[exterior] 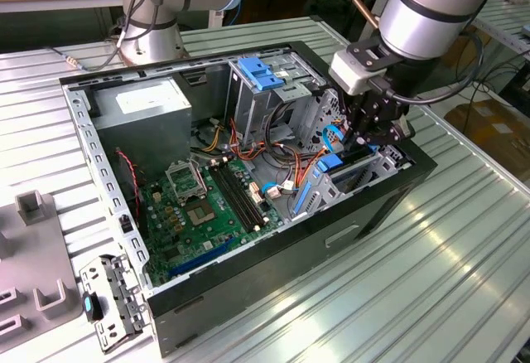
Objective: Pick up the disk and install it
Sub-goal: 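Insert the second disk wire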
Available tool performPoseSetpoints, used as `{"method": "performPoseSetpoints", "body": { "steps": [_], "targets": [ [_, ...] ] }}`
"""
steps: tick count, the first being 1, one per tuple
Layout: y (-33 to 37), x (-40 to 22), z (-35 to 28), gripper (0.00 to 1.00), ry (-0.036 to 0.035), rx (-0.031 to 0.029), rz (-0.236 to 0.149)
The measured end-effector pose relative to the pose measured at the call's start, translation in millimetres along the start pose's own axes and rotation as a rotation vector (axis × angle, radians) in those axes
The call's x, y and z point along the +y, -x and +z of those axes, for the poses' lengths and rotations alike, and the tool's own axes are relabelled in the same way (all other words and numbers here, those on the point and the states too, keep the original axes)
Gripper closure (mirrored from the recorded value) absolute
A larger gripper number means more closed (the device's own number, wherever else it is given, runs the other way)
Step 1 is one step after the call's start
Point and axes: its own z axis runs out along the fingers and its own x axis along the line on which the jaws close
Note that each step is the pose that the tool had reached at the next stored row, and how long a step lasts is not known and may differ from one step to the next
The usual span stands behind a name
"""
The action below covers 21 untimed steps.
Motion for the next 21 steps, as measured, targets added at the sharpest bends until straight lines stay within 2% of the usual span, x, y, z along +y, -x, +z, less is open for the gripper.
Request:
{"method": "performPoseSetpoints", "body": {
  "steps": [9,16,21],
  "targets": [
    [-0.6,-1.8,1.2,0.84,-0.0012,0.0001,0.000],
    [-1.9,-1.2,6.2,0.84,-0.0015,0.0002,0.000],
    [-2.2,-1.1,7.2,0.83,-0.0016,-0.0004,0.000]
  ]
}}
